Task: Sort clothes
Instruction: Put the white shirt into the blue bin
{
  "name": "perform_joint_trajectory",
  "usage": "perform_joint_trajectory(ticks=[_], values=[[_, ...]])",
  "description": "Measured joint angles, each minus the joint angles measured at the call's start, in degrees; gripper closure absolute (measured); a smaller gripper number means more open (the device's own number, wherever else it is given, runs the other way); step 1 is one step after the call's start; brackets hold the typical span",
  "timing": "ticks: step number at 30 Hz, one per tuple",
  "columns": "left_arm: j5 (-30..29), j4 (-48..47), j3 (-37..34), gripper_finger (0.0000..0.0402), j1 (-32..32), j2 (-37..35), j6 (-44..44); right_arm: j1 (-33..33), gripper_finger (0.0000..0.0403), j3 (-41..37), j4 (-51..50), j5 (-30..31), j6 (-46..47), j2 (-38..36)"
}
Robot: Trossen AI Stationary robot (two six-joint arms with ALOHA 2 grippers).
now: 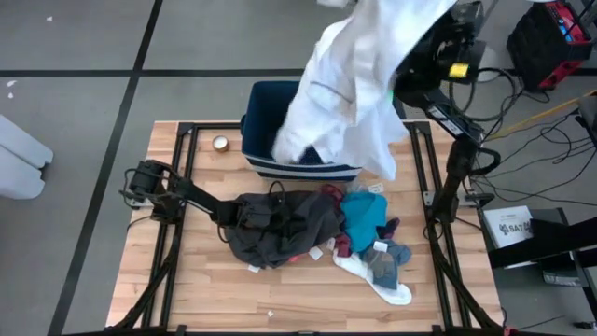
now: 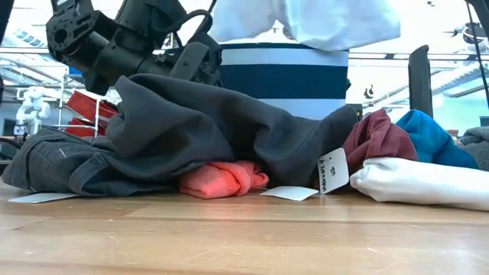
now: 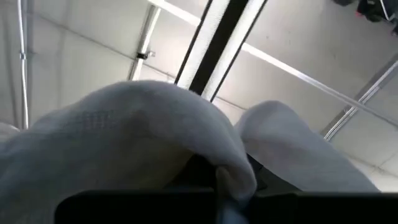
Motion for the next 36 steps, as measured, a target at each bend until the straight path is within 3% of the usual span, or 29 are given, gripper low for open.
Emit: perform_joint_trajectory(ticks=[3,7,11,15,20,27,31,36], values=[[0.0,0.0,0.0,0.0256,0.0,0.0,0.0,-3.2,0.0402,0.0,-3.0,0.1,4.2,1.2],[0.0,0.0,0.0,0.0256,0.0,0.0,0.0,-6.0,0.0402,0.0,-18.1,0.0,5.8,2.7],[0.0,0.0,0.0,0.0256,0.0,0.0,0.0,-7.1,0.0402,-0.1,-33.7,-0.9,2.1,4.2],[0.0,0.0,0.0,0.0256,0.0,0.0,0.0,-7.2,0.0402,-0.1,-42.4,-4.7,-0.5,5.8],[0.0,-0.1,0.0,0.0256,0.0,0.0,0.0,-7.0,0.0402,-0.1,-44.8,-10.1,1.6,7.4],[0.0,-0.1,0.0,0.0256,0.0,0.0,0.0,-7.0,0.0402,0.0,-36.2,-28.8,12.5,8.2],[0.0,-0.1,0.0,0.0256,0.0,0.0,0.0,-7.3,0.0402,0.0,-44.9,-28.7,11.4,7.7],[0.0,-0.1,0.0,0.0256,0.0,0.0,0.0,-8.8,0.0402,0.0,-63.2,-27.8,3.5,6.8]])
